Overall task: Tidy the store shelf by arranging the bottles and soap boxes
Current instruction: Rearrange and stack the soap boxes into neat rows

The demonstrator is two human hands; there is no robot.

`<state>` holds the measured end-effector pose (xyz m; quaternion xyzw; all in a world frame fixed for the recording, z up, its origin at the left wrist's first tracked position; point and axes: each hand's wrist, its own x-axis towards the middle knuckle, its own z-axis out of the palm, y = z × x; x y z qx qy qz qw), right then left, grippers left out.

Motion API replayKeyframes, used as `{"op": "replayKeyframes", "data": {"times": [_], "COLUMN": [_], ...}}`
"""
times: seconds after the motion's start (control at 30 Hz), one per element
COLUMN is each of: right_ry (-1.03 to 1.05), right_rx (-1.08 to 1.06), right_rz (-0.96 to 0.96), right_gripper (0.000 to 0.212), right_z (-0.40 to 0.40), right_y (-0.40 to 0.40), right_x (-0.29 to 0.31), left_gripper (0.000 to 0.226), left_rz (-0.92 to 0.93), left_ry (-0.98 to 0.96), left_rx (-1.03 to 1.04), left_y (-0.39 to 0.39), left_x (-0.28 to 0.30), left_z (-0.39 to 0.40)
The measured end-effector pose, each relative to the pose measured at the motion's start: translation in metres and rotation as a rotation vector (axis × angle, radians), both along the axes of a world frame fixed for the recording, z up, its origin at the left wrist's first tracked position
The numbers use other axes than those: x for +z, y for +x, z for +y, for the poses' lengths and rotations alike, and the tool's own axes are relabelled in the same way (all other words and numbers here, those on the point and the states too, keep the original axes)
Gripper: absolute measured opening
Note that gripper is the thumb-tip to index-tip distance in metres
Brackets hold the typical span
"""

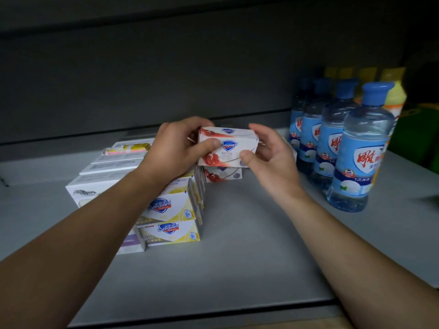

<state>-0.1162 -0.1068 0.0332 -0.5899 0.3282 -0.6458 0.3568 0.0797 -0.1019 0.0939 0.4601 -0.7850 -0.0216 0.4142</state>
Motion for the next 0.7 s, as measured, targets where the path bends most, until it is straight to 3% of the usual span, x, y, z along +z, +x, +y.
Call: {"op": "replayKeyframes", "data": {"times": [0.3, 0.57, 0.7], "right_ry": [-0.179, -0.265, -0.249], "right_rx": [-0.262, -0.387, -0.351], "right_rz": [0.258, 0.325, 0.458], "right_gripper": [0.043, 0.045, 0.059], "right_z": [-0.003, -0.006, -0.004], "right_y": [-0.010, -0.012, -0.013], "right_x": [-0.004, -0.006, -0.003], "left_gripper": [0.048, 0.049, 0.048], "left_rz": [-0.285, -0.311, -0.251], "left_ry": [-0.339, -0.392, -0.344], "left_rx": [-0.031, -0.013, -0.010], "left_y": [-0.002, -0.003, -0.004], "left_x": [0.002, 0.003, 0.001], "left_z": [0.001, 0.001, 0.003]}}
